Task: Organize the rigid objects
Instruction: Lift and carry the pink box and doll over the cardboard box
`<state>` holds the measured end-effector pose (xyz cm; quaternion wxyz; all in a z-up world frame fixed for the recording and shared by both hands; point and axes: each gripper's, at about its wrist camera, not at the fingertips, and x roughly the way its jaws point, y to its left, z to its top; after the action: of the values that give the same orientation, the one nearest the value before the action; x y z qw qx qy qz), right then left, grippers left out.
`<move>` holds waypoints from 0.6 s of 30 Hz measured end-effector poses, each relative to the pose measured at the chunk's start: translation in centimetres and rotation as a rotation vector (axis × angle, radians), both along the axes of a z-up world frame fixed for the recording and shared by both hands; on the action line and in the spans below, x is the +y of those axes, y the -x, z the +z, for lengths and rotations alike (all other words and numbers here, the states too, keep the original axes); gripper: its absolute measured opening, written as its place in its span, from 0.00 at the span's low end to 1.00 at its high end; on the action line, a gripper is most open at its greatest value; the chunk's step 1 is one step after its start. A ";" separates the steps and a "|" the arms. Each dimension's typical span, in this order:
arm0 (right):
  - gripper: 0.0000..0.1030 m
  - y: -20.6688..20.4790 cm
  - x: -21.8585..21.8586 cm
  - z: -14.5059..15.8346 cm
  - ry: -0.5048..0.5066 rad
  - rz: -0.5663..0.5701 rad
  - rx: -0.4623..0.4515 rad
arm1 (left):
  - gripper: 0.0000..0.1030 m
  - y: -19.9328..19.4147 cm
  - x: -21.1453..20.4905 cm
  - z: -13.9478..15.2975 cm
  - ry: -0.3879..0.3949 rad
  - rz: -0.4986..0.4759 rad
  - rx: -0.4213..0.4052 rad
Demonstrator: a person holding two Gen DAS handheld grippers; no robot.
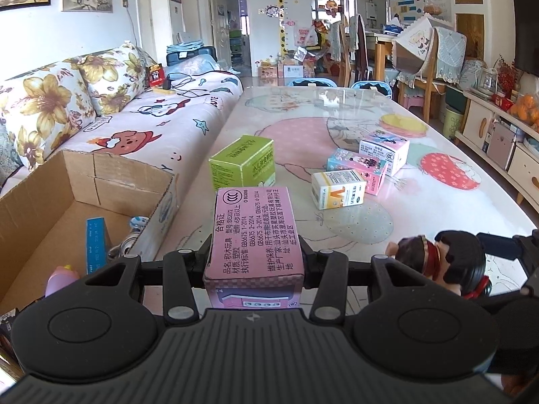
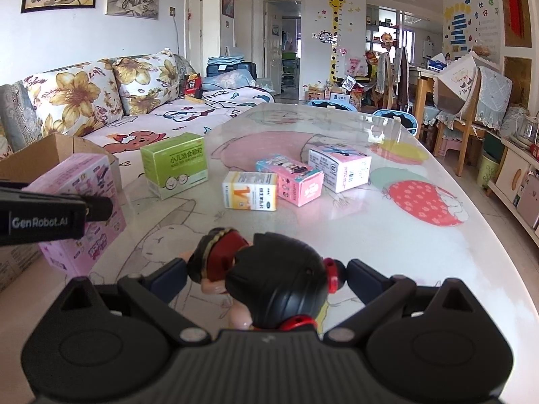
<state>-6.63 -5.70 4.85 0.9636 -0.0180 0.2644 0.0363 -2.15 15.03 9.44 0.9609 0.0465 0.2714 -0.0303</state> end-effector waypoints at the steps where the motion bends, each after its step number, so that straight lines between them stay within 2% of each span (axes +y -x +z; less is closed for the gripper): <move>1: 0.97 0.2 0.3 0.0 0.002 0.004 0.000 | 0.54 0.0 0.0 0.0 0.003 0.001 -0.001; 10: 0.97 1.0 2.2 0.3 0.029 0.031 0.003 | 0.54 0.1 0.3 0.6 0.024 0.017 -0.044; 18: 0.97 1.0 3.6 0.9 0.041 0.053 -0.004 | 0.54 -0.1 0.9 0.7 0.037 0.070 -0.079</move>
<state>-7.63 -2.13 5.78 0.9623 -0.0447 0.2624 0.0565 -2.02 15.91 10.13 0.9720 0.0205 0.2339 -0.0001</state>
